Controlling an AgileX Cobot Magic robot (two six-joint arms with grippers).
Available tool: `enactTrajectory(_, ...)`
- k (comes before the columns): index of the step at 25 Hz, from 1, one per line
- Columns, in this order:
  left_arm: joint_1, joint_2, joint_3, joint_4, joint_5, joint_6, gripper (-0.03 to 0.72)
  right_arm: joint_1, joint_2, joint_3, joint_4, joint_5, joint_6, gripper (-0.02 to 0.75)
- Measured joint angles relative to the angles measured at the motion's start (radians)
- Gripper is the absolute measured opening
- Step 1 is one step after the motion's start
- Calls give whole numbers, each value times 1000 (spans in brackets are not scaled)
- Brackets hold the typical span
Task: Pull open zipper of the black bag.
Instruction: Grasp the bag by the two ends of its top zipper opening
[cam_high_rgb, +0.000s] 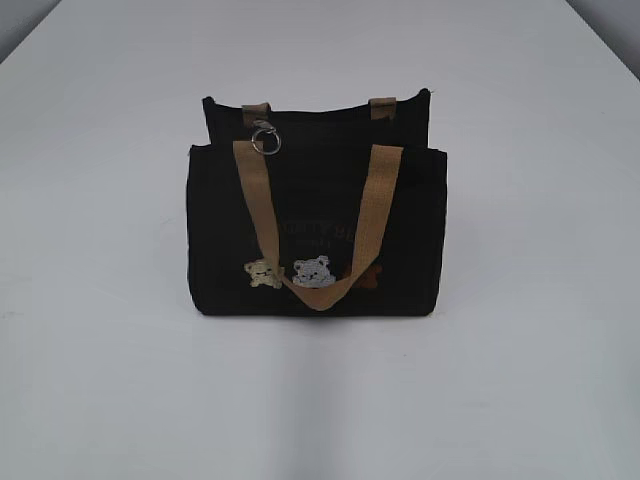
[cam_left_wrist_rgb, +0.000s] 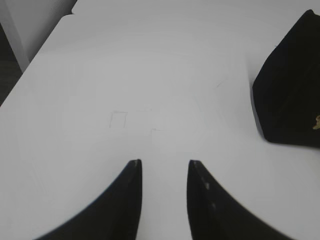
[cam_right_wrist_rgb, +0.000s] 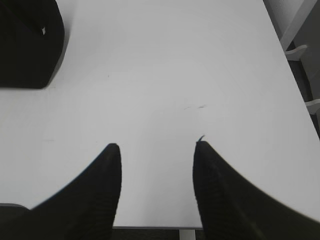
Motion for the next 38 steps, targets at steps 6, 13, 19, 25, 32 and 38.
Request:
enactTrajectory(6, 0, 0, 0, 0, 0, 0, 235, 0, 0, 0, 0, 0, 0, 372)
enactTrajectory(13, 0, 0, 0, 0, 0, 0, 235, 0, 0, 0, 0, 0, 1, 372)
enactTrajectory(19, 0, 0, 0, 0, 0, 0, 235, 0, 0, 0, 0, 0, 0, 372)
enactTrajectory(25, 0, 90, -19, -99, -56, 84, 235, 0, 0, 0, -8, 0, 0, 372)
enactTrajectory(32, 0, 565, -34, -874, -538, 883, 244, 0, 0, 0, 0, 0, 0, 372)
enactTrajectory(38, 1, 1062, -35, -1591, -544, 1752, 244, 0, 0, 0, 0, 0, 0, 372)
